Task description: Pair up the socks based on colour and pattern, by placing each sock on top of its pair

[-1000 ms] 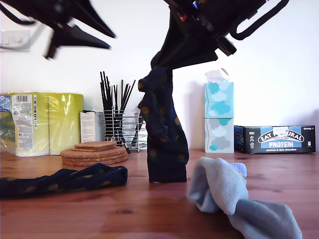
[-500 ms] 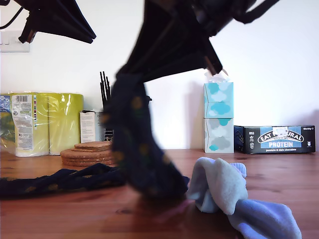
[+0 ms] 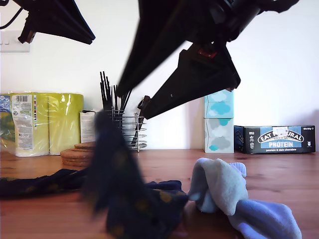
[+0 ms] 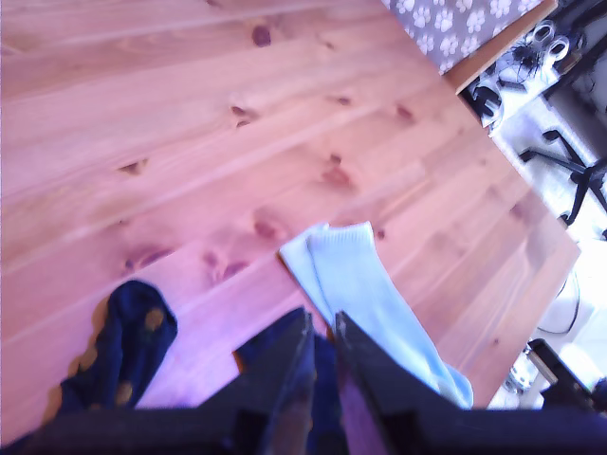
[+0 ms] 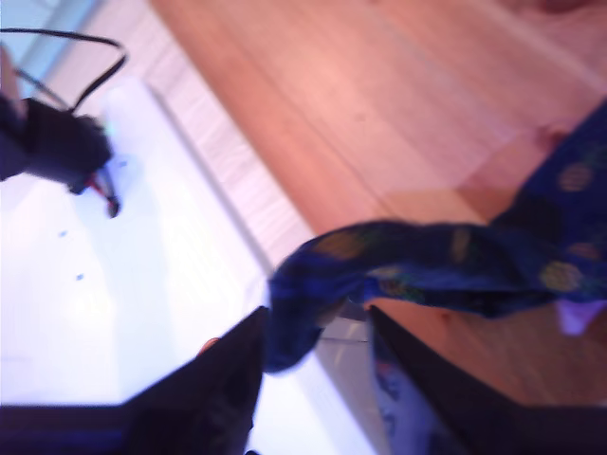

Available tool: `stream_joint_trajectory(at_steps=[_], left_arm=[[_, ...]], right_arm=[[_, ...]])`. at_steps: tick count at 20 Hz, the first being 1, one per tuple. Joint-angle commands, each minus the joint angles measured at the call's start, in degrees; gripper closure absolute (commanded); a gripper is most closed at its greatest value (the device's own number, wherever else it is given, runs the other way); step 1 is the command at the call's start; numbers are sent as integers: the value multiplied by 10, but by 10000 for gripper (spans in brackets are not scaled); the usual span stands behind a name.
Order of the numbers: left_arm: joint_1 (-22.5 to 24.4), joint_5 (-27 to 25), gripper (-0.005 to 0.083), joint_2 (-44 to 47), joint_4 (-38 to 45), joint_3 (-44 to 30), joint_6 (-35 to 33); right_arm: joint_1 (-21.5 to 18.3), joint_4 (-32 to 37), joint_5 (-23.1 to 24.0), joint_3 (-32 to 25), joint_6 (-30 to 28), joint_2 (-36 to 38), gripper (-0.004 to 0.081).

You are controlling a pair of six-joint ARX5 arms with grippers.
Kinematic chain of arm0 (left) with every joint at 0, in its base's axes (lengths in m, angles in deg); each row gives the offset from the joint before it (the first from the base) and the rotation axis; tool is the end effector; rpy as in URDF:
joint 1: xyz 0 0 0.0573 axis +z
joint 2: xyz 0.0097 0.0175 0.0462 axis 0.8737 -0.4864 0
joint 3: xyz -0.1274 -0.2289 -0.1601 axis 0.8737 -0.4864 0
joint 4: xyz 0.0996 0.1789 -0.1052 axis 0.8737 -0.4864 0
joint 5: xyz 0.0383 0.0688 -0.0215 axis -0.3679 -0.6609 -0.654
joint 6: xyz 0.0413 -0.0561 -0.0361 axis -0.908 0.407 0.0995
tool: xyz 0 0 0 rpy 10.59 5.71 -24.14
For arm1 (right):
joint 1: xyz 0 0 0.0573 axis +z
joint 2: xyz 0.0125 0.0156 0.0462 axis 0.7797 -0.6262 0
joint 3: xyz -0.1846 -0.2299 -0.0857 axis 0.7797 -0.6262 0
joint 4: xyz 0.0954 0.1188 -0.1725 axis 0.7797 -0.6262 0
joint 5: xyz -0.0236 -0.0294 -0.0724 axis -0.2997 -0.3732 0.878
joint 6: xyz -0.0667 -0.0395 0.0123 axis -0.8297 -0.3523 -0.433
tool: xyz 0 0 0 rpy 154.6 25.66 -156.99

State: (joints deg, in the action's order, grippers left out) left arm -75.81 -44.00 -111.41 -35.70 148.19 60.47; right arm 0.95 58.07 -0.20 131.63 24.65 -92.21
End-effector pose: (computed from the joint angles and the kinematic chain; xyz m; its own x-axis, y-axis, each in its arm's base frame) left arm 0.2529 -0.1085 0.3565 0.3457 -0.7354 -0.5828 0.5907 0.6532 -0.4738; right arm 0.1297 0.2119 0.2635 -0.0130 0.6835 -0.7298 -0.7426 0.4821 0.4648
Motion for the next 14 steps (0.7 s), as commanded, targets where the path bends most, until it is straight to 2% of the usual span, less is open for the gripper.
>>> stream_joint_trajectory(at_steps=[1, 3, 4, 5, 6, 7, 8, 11, 14], left_arm=[[-7, -10, 724, -13, -15, -7, -27], [-10, -26, 725, -14, -37, -11, -63], [-10, -35, 733, -14, -45, -12, -74], [-12, -35, 755, -14, -48, -18, -94], [-16, -35, 775, -14, -49, -29, -114], [-19, -35, 779, -14, -50, -44, -130], [-23, -35, 789, -14, -45, -65, -145], [-40, -33, 790, -14, 3, -128, -193], [-65, -5, 789, -14, 46, -154, -263]], right_arm=[[0, 1, -13, 2, -3, 6, 327], [0, -3, -15, 2, -14, 20, 343], [-1, -10, -16, 2, -29, 29, 384], [-4, -20, -14, 2, -49, 41, 496], [-11, -26, -10, 2, -59, 54, 669], [-18, -28, -4, 2, -73, 68, 796], [-26, -27, 15, 2, -82, 86, 785], [-38, -28, 115, 2, -130, 162, 784], [-39, -34, 185, 0, -135, 245, 784]])
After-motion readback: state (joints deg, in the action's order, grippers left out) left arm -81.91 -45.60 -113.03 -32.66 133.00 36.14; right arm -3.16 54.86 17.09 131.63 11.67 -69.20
